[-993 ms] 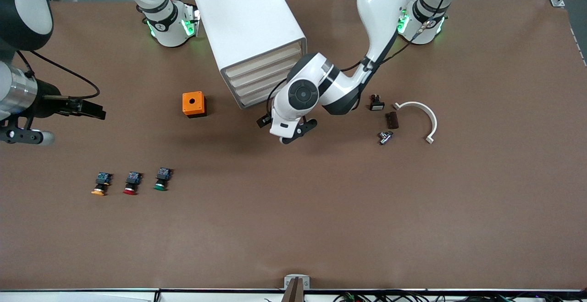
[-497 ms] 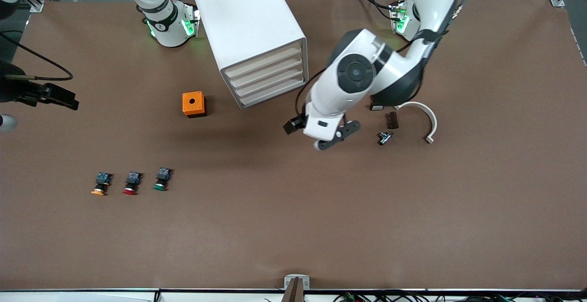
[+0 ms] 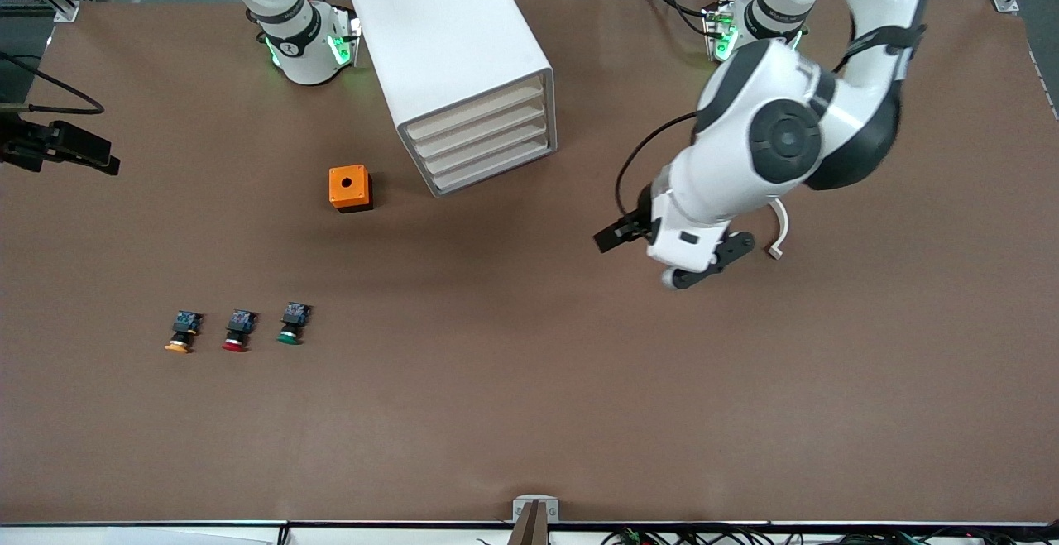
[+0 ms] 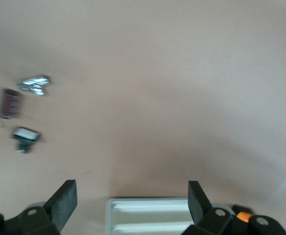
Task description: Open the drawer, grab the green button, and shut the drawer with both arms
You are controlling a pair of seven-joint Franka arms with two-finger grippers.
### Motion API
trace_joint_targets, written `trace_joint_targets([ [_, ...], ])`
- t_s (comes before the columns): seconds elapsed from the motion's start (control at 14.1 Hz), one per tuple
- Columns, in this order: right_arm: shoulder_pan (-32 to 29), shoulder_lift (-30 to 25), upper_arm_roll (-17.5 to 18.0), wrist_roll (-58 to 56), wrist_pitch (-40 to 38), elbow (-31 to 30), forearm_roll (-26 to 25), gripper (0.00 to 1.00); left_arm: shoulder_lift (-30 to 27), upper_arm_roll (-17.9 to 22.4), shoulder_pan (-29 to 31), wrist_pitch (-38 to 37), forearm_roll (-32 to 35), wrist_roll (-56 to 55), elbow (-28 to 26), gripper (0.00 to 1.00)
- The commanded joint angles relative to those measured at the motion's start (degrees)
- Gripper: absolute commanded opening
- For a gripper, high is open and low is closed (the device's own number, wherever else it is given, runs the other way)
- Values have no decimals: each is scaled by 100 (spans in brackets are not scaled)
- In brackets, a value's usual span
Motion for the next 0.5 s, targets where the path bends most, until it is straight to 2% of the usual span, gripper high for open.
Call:
trace_joint_targets([
  [0.0, -13, -163, 86, 257, -66, -184, -3, 100, -440, -89, 416, -693, 13, 306, -173, 100],
  [0.28, -74, -443, 51, 170, 258, -640, 155, 100, -914, -37, 865, -1530, 13, 1007, -409, 100],
  [0.43, -101, -505, 42, 47, 373, -738, 165, 100, -1283, 383, 857, -1802, 13, 1491, -734, 100],
])
